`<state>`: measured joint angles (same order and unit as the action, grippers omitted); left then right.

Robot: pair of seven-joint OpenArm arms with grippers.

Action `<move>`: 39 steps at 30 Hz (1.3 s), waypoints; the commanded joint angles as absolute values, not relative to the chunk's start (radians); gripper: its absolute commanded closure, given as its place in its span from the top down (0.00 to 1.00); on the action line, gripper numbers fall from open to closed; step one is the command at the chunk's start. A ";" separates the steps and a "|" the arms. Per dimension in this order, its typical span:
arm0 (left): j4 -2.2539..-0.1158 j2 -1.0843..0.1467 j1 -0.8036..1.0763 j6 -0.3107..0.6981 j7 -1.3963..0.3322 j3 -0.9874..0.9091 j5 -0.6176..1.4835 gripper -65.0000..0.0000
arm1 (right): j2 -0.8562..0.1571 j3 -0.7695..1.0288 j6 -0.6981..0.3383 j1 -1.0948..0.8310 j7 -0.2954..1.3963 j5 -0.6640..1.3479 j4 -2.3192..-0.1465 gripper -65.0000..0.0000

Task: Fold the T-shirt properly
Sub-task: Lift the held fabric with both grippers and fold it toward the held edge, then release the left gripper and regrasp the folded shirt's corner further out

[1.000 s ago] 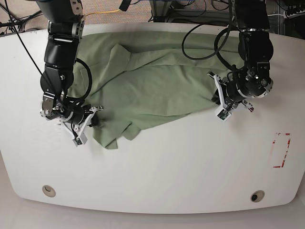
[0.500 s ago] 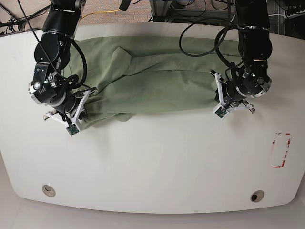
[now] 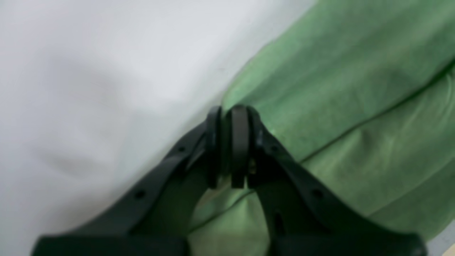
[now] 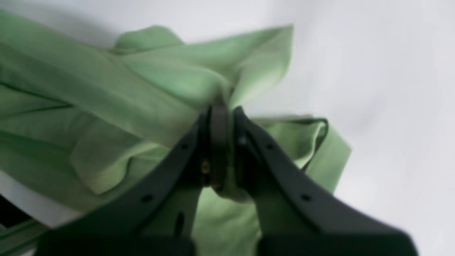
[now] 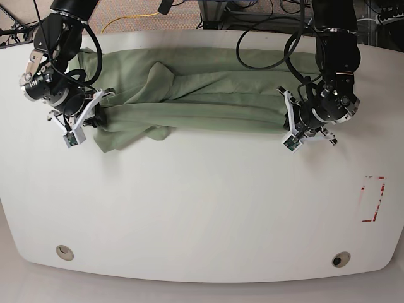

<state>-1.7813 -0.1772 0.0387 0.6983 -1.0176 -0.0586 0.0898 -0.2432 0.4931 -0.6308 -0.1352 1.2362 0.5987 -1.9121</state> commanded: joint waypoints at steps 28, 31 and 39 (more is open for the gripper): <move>-2.015 -0.236 0.120 0.698 -1.150 0.079 0.110 0.59 | -0.200 0.567 -0.630 -0.344 1.239 0.662 -1.965 0.27; -2.008 -0.245 0.096 0.698 -1.171 0.048 0.097 0.58 | -0.177 0.567 -0.631 -0.343 1.237 0.604 -1.965 0.27; -1.982 -0.148 0.061 0.698 -1.170 -0.275 0.102 0.58 | -0.171 0.565 -0.633 -0.343 1.237 0.591 -1.966 0.26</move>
